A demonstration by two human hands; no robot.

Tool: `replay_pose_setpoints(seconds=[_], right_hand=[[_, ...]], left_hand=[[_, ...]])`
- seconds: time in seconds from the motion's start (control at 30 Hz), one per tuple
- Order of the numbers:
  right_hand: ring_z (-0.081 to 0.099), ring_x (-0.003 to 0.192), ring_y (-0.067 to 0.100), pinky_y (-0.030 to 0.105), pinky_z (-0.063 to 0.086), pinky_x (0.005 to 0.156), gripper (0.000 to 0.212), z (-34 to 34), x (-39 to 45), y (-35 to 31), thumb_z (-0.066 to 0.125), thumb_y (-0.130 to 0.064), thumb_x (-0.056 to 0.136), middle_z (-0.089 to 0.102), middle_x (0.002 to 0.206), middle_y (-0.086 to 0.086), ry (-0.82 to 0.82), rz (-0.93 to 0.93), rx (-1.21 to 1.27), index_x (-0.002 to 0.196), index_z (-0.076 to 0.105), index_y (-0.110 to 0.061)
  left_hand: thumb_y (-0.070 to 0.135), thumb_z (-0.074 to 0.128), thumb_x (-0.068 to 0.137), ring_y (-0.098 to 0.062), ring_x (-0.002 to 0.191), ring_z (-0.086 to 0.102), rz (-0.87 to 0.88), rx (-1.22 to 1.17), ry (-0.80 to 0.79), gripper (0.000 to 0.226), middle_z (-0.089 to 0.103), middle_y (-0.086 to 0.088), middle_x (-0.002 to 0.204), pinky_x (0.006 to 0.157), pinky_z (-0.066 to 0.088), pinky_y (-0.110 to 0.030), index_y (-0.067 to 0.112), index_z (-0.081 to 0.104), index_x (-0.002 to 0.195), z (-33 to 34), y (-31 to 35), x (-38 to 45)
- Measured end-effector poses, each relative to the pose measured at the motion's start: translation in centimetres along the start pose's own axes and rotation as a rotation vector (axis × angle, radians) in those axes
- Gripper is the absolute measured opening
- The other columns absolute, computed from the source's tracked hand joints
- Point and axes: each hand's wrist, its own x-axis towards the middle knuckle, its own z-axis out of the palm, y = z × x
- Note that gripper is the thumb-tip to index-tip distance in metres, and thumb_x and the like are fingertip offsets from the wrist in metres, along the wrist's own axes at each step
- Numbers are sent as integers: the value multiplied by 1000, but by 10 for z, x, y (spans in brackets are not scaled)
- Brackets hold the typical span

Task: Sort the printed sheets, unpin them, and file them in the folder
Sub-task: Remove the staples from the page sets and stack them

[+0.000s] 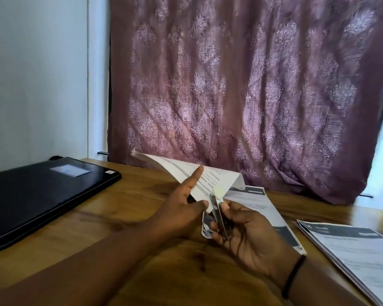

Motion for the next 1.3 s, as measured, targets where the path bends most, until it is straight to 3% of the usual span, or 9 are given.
replay_pose_setpoints(seconds=[0.1, 0.17, 0.3, 0.5, 0.67, 0.87, 1.07, 1.2, 1.3], right_hand=[[64, 59, 22, 31, 56, 54, 18, -2, -1, 1, 60, -9, 73, 63, 75, 13, -34, 7, 19, 90, 65, -6], [66, 63, 23, 36, 57, 63, 27, -3, 1, 4, 59, -9, 71, 67, 82, 14, -60, 11, 23, 97, 67, -6], [67, 73, 23, 37, 52, 75, 36, -4, 5, 8, 58, -10, 72, 71, 91, 13, -57, 5, -1, 107, 67, -7], [68, 71, 21, 31, 56, 66, 40, -4, 8, 8, 59, -13, 68, 72, 89, 12, -63, -17, 15, 106, 67, -6], [64, 65, 19, 31, 56, 62, 39, -1, 6, 10, 58, -13, 68, 70, 82, 11, -67, -25, 32, 105, 66, -4], [52, 54, 12, 23, 45, 47, 27, 5, 0, 11, 65, -22, 72, 59, 69, 5, -66, -52, -23, 97, 69, -11], [54, 55, 13, 23, 44, 45, 24, 6, -1, 9, 67, -26, 70, 60, 69, 6, -72, -21, -25, 89, 70, -11], [56, 56, 14, 23, 45, 46, 30, 5, 0, 9, 68, -27, 69, 62, 73, 8, -96, -15, -12, 95, 70, -10], [57, 57, 14, 23, 47, 47, 30, 5, 0, 9, 64, -22, 72, 64, 74, 7, -88, -4, 12, 99, 68, -9]], left_hand=[[-4, 55, 91, -6, 121, 51, 62, 21, -1, 76, 50, 5, 141, 102, 41, -26, 46, 23, 139, 1, 1, -1], [-2, 55, 92, -4, 130, 44, 93, 50, -12, 74, 47, 7, 143, 110, 34, -25, 51, 21, 133, 2, 0, -2], [-1, 53, 93, 11, 122, 44, 123, 72, -20, 75, 46, 15, 141, 97, 38, -8, 54, 19, 132, 4, 1, -3], [-5, 51, 93, 10, 116, 51, 164, 40, -11, 75, 49, 14, 139, 88, 44, -9, 56, 26, 130, 5, 2, -4], [-11, 49, 91, -8, 128, 48, 174, -23, -12, 75, 48, 4, 144, 99, 44, -20, 51, 31, 130, 6, 3, -4], [-14, 43, 93, 9, 80, 60, 176, -68, -54, 73, 51, -2, 141, 70, 46, -9, 40, 27, 139, 11, 3, -9], [-12, 45, 93, 8, 95, 57, 204, -80, -33, 73, 50, 0, 142, 78, 46, -10, 45, 30, 135, 7, 3, -6], [-10, 46, 93, -8, 128, 49, 194, -102, -34, 72, 49, 2, 144, 103, 44, -26, 47, 31, 135, 6, 3, -7], [-9, 47, 93, -9, 127, 47, 185, -92, -33, 72, 47, 2, 145, 98, 44, -20, 49, 31, 133, 7, 3, -7]])
